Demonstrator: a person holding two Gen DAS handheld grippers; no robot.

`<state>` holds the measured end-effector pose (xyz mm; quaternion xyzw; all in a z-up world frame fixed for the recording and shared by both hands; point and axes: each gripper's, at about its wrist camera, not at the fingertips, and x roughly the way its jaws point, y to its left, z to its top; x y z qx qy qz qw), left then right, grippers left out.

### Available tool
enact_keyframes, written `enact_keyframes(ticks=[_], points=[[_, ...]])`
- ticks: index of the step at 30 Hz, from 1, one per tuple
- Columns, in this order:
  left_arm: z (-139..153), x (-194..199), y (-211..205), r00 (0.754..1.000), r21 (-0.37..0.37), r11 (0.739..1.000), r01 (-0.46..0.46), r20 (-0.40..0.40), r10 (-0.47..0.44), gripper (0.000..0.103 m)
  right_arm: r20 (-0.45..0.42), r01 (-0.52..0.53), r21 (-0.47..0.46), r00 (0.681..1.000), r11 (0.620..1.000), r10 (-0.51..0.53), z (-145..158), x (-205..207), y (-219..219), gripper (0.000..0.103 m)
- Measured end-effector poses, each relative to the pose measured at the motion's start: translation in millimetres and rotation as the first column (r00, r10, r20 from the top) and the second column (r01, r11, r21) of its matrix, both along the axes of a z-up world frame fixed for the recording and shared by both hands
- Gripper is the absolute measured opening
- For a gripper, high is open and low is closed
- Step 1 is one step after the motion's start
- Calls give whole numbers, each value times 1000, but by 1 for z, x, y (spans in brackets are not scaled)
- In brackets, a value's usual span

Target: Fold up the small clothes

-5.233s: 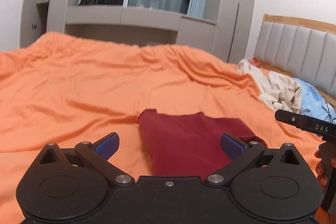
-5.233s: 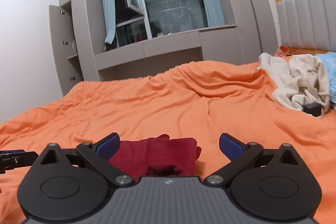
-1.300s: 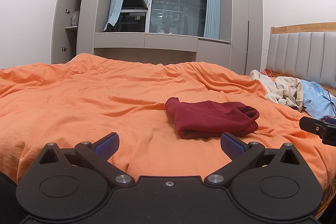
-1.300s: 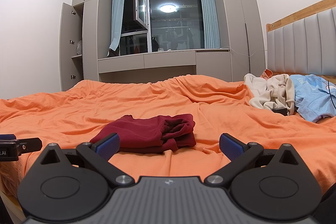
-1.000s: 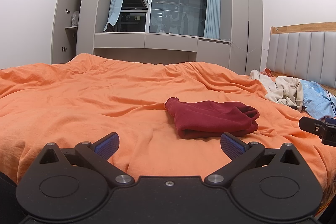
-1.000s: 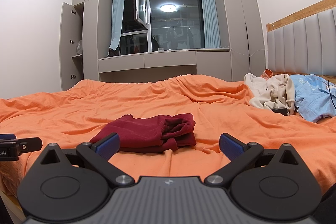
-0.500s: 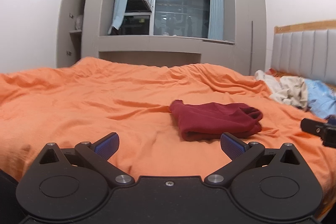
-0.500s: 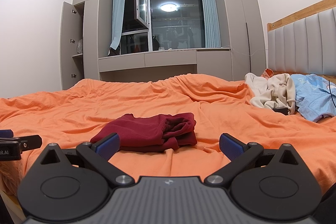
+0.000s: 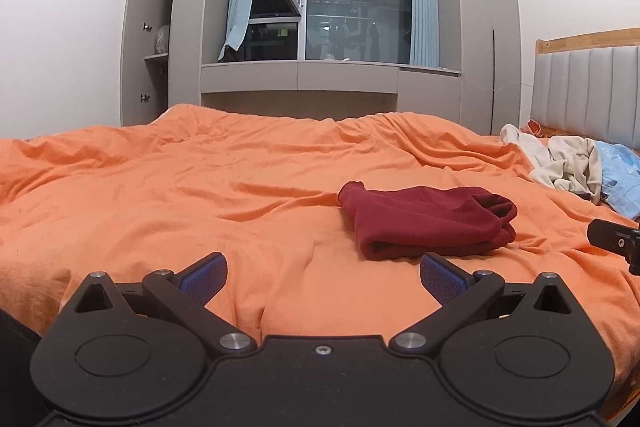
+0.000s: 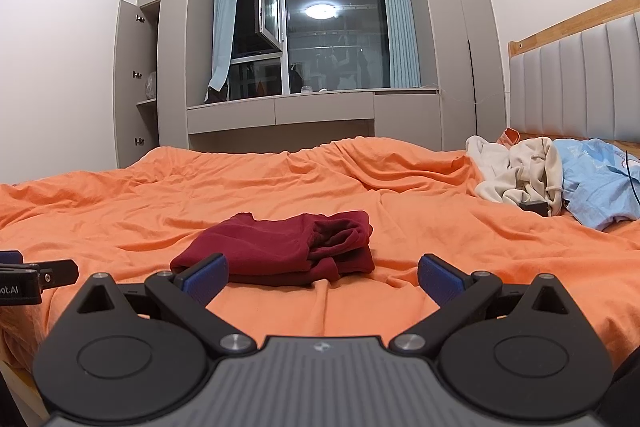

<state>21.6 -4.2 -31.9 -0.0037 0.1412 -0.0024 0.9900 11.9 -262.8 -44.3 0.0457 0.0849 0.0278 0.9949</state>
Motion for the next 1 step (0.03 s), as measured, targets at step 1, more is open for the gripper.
enact_keyframes(ticks=[1], points=[[0, 0, 0, 1000, -1, 1000, -2, -3, 2, 102, 0, 0, 0, 1000, 1000, 0, 0, 0, 0, 103]])
